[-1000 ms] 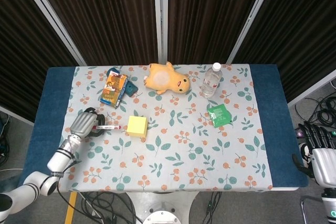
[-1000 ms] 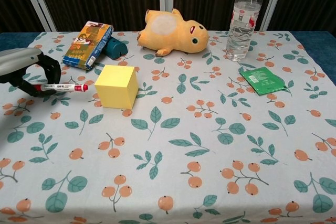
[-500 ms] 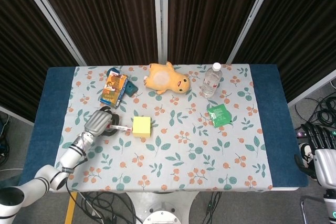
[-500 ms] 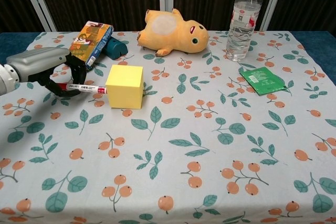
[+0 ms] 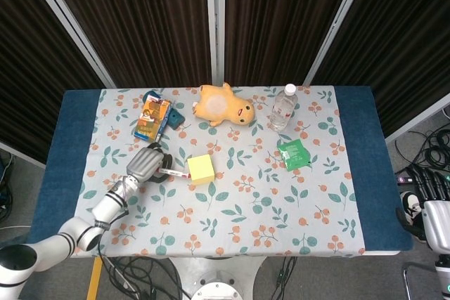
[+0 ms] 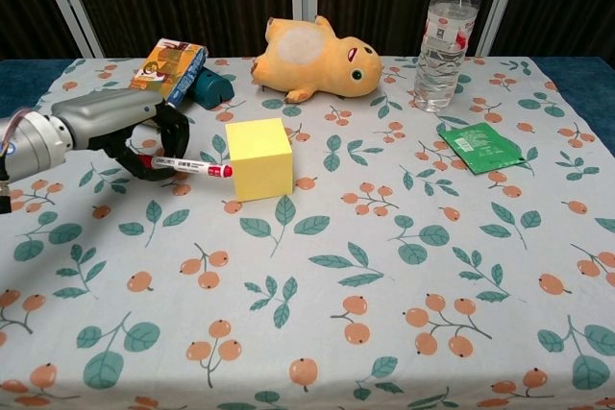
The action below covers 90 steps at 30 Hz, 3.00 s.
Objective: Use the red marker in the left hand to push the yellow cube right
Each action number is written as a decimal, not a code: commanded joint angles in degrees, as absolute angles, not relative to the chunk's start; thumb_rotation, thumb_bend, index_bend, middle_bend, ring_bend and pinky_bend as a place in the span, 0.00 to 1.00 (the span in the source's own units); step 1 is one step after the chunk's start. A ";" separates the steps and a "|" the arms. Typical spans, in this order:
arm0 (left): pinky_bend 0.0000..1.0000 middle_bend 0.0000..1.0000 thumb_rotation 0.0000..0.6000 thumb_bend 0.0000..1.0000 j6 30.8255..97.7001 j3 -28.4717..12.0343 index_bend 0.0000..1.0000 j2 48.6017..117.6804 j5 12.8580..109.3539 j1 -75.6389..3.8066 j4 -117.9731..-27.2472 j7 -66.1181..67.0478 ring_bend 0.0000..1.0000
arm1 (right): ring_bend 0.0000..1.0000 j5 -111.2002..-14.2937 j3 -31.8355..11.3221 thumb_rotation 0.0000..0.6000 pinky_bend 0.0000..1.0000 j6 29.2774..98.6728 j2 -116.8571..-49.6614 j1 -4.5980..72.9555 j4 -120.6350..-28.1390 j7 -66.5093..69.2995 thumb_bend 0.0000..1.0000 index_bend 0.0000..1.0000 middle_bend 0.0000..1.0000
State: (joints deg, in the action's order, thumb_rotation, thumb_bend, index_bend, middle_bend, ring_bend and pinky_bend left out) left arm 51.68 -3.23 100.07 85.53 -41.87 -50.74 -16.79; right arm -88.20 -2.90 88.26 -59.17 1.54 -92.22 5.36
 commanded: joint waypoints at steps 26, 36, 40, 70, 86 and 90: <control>0.22 0.68 1.00 0.45 41.67 -11.69 0.71 107.09 76.53 -52.80 -48.72 -5.58 0.44 | 0.00 -87.57 -3.19 1.00 0.00 87.45 -59.07 1.75 -91.49 6.02 0.25 0.00 0.05; 0.22 0.68 1.00 0.45 38.84 -14.04 0.71 110.55 74.79 -58.11 -46.35 -2.43 0.44 | 0.00 -87.09 -3.23 1.00 0.00 87.54 -58.78 1.45 -90.97 6.75 0.25 0.00 0.05; 0.22 0.68 1.00 0.45 37.78 -14.92 0.71 111.96 73.78 -60.01 -45.47 -1.17 0.44 | 0.00 -86.95 -3.20 1.00 0.00 87.58 -58.79 1.29 -90.67 7.08 0.25 0.00 0.05; 0.22 0.66 1.00 0.44 52.55 -3.69 0.68 94.34 75.13 -40.89 -65.32 -0.52 0.44 | 0.00 -89.17 -2.82 1.00 0.00 88.99 -59.20 1.02 -90.69 7.85 0.25 0.00 0.05; 0.22 0.34 1.00 0.42 53.63 -2.98 0.34 89.44 72.12 -36.14 -71.39 3.56 0.24 | 0.00 -89.56 -2.73 1.00 0.00 89.67 -58.99 0.81 -91.29 7.56 0.25 0.00 0.05; 0.22 0.34 1.00 0.42 58.48 -4.45 0.34 86.24 70.96 -33.19 -74.26 2.77 0.24 | 0.00 -89.01 -2.70 1.00 0.00 89.35 -58.70 0.68 -91.10 8.09 0.25 0.00 0.05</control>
State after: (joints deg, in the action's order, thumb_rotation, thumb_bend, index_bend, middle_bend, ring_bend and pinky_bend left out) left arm 55.80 -3.46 88.24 71.79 -35.03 -72.48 3.22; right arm -89.11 -2.71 89.45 -58.77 0.71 -91.16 7.99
